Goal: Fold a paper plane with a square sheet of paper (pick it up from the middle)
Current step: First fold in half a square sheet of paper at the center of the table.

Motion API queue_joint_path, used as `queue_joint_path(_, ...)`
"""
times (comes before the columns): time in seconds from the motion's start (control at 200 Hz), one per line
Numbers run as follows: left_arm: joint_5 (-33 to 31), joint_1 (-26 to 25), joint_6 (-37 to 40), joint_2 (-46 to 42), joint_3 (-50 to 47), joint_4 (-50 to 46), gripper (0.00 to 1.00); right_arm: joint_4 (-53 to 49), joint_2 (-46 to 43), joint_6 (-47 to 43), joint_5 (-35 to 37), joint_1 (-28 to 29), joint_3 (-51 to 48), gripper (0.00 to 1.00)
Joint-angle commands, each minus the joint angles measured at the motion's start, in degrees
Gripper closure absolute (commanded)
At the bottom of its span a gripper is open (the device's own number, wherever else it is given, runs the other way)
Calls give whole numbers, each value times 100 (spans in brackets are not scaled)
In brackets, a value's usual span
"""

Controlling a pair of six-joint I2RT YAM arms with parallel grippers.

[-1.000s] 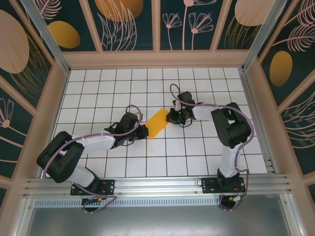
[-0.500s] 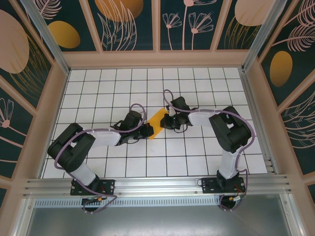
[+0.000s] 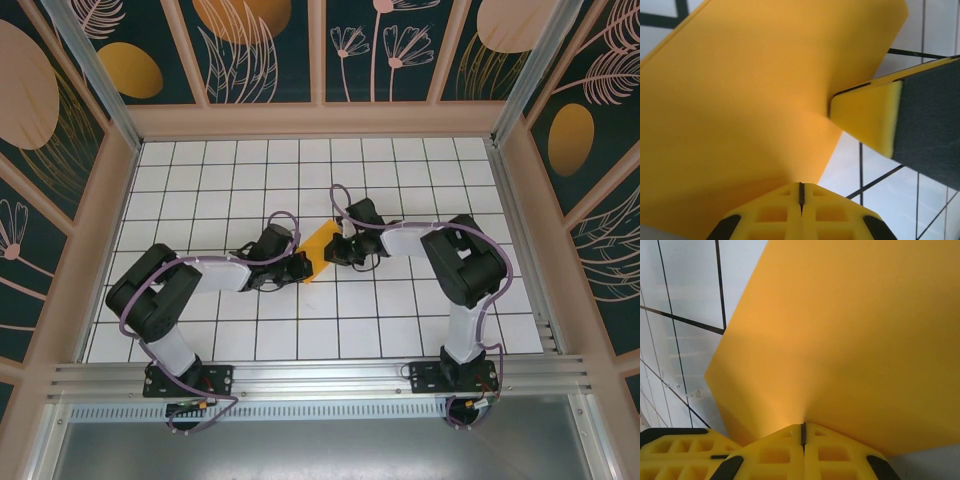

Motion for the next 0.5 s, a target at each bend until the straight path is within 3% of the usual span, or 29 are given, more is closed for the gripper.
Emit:
queue_joint_path(0.0,-149,-16,-99,148,121,-551,100,-116,196,-185,72,-29,77,100)
queue_joint_path(0.24,-351,-16,-226,468,147,-1094,100,-230,195,-336,143,-168,123,100)
queue_joint_path(0.495,-326,-21,-269,574,78,-1355,100,-389,367,-544,208,-903,413,100)
